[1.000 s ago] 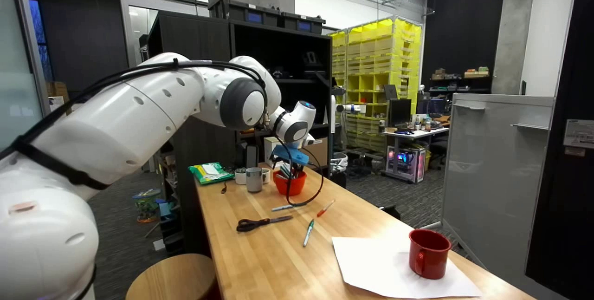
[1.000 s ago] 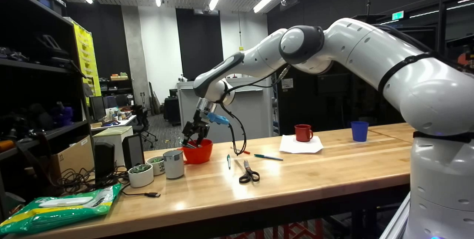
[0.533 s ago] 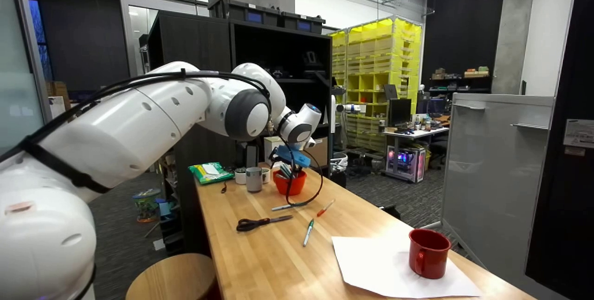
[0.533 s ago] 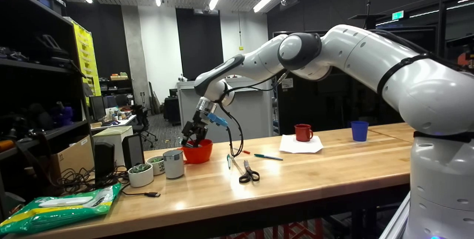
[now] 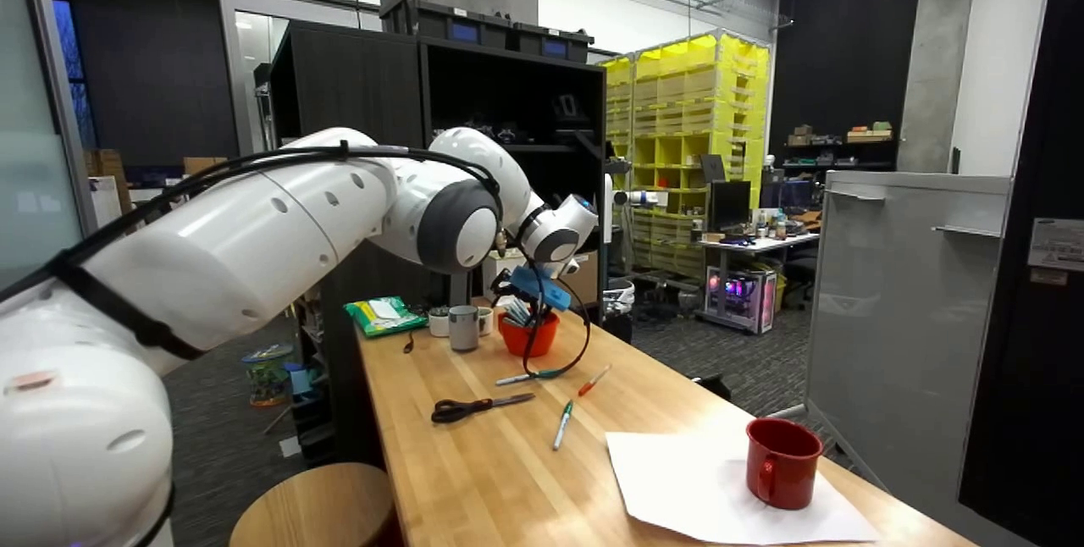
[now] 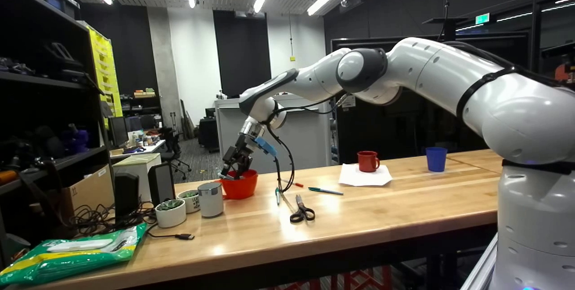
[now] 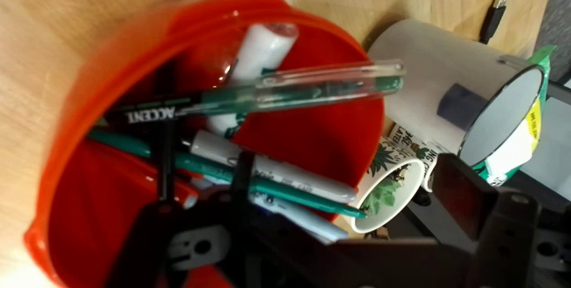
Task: Remove the purple pen from the orange bowl and put it on the counter.
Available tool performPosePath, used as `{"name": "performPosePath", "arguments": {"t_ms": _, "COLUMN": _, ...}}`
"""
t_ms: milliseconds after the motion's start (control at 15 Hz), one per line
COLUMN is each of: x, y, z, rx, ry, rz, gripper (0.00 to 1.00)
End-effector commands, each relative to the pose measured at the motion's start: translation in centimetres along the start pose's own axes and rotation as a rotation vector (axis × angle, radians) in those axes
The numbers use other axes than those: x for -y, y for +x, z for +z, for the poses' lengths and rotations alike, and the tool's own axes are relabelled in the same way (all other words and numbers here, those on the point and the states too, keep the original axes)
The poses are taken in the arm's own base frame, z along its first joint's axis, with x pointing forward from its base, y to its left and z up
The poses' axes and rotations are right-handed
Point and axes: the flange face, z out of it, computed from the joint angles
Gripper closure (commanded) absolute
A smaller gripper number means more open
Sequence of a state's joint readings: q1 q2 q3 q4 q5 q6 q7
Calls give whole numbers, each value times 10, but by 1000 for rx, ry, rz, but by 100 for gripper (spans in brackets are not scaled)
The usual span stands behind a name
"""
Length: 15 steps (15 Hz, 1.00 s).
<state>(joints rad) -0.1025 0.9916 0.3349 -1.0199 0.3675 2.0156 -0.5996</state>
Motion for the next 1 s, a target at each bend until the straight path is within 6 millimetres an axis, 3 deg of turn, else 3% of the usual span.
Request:
{"name": "performPosePath", "arguments": {"t_ms": 0, "x": -2, "y": 2, "z": 2, "rx": 7, "ry": 66, "rz": -17, "gripper": 0}}
{"name": "performPosePath", "arguments": {"t_ms": 67, "x": -3, "y": 2, "z": 2, "rx": 11, "ry": 71, "rz": -16, "gripper": 0}}
{"name": "performPosePath", "arguments": {"t_ms": 133, "x": -3, "y": 1, "z": 2, "rx": 15, "ry": 75, "rz": -16, "gripper": 8}}
{"name": "performPosePath", "arguments": {"t_ms": 200, "x": -4, "y": 1, "z": 2, "rx": 19, "ry": 77, "rz": -15, "gripper": 26}}
{"name": "performPosePath", "arguments": {"t_ms": 733, "x": -9, "y": 0, "z": 0, "rx": 23, "ry": 93, "rz": -8, "gripper": 86}}
{"name": "performPosePath", "arguments": {"t_ms": 867, "x": -10, "y": 0, "z": -1, "rx": 20, "ry": 94, "rz": -6, "gripper": 99}}
{"name": "performPosePath", "arguments": {"t_ms": 933, "x": -11, "y": 0, "z": -1, "rx": 18, "ry": 94, "rz": -6, "gripper": 100}}
